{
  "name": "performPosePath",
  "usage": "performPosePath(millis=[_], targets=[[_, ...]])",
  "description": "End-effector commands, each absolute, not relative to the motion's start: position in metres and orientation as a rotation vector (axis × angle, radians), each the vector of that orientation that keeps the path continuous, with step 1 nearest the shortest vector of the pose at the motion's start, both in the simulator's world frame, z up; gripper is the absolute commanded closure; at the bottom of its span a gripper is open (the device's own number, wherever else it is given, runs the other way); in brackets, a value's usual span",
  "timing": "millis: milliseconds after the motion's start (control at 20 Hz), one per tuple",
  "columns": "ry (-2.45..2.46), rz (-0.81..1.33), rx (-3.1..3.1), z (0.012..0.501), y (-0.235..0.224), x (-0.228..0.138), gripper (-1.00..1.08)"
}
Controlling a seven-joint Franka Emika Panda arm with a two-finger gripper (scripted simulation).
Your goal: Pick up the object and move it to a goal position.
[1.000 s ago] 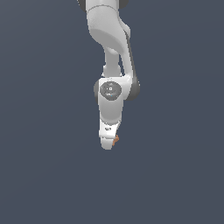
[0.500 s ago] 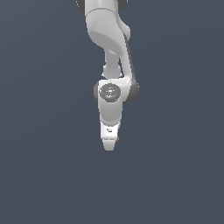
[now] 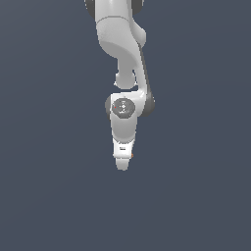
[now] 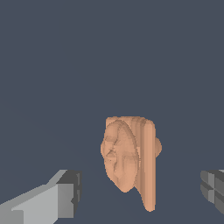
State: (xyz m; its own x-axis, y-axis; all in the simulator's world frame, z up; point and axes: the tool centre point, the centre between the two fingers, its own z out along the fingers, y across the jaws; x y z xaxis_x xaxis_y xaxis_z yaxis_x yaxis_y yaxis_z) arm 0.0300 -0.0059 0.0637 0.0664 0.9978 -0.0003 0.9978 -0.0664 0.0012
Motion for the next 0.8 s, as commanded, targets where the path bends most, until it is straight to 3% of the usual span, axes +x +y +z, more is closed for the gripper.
performPosePath(millis=[0,400,450,750], targets=[[2.148,0.000,2.292,0.050,-0.006,0.029,-0.92],[2.150,0.000,2.291,0.030,-0.006,0.030,-0.92],[2.150,0.000,2.291,0.030,-0.006,0.030,1.08],[2.150,0.000,2.291,0.030,-0.006,0.030,1.08]])
